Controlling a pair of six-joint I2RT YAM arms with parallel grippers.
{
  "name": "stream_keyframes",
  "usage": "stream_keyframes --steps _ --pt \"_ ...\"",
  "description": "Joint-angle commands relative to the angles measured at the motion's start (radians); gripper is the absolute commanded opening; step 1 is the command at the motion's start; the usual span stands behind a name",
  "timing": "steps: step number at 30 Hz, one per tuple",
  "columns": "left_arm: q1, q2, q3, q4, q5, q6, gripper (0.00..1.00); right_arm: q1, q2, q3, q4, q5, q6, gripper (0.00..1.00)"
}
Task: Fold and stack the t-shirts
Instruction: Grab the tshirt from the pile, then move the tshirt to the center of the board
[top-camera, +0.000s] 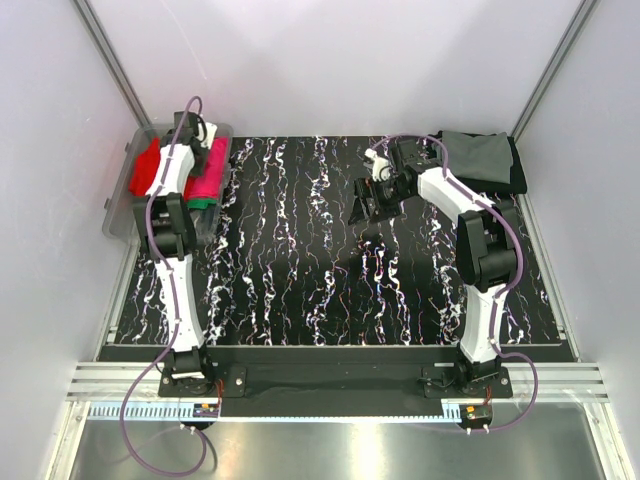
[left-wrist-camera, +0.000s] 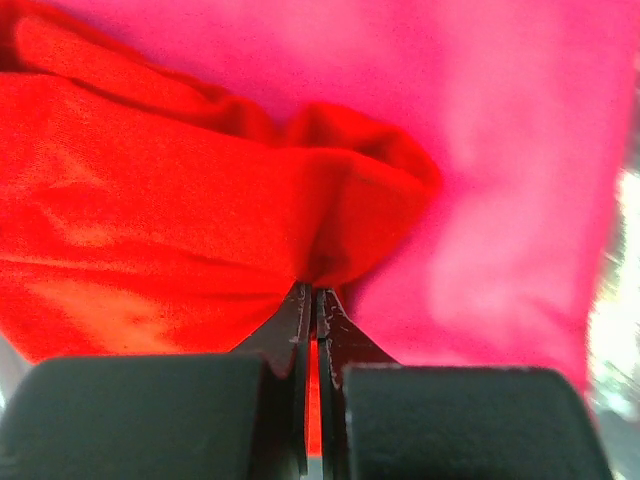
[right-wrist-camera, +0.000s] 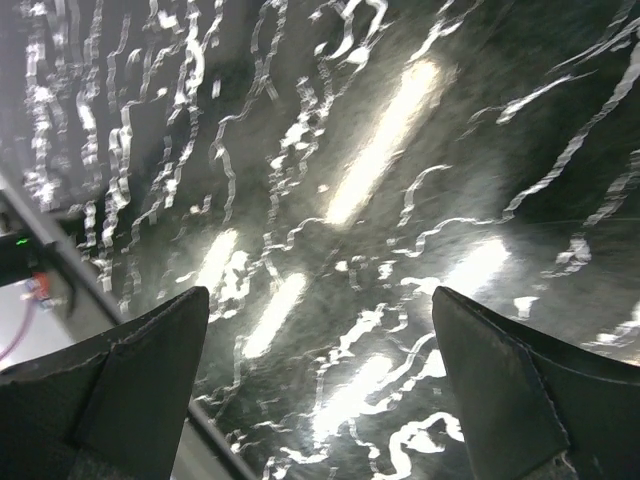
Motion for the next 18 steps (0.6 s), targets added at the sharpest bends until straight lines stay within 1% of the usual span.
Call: stream_keyframes --steps 1,2,4,7,10,12,14,18 --pt "-0.101 -0.170 -0.081 -0.058 0.101 -0.080 0.00 0.012 -0.030 0.066 0.017 0.083 -0.048 1.00" --pt "-0.108 -0.192 -0.094 -0.056 0.105 -0.093 0.00 0.014 -0.033 0.075 0.015 0.110 -0.059 1.00" --pt "-0.157 -0.250 -0.109 -0.055 0.104 -0.142 0.00 0.012 -0.041 0.109 0.015 0.176 -0.087 1.00" --pt "-0.201 -0.325 -0.096 -0.040 0.044 -0.181 0.00 0.012 -0.044 0.159 0.013 0.268 -0.140 1.00" --pt "-0.230 -0.390 -0.021 -0.029 -0.002 -0.193 0.00 0.011 -0.051 0.187 0.010 0.299 -0.160 1.00" --pt "-0.244 -0.445 0.038 -0.012 -0.008 -0.193 0.00 0.011 -0.064 0.181 0.010 0.304 -0.160 1.00" --pt "-0.267 -0.488 0.059 0.005 -0.007 -0.189 0.00 0.011 -0.087 0.158 0.012 0.298 -0.159 1.00" --pt "-0.330 -0.586 0.110 0.017 0.071 -0.186 0.00 0.009 -0.117 0.123 0.010 0.305 -0.159 0.99"
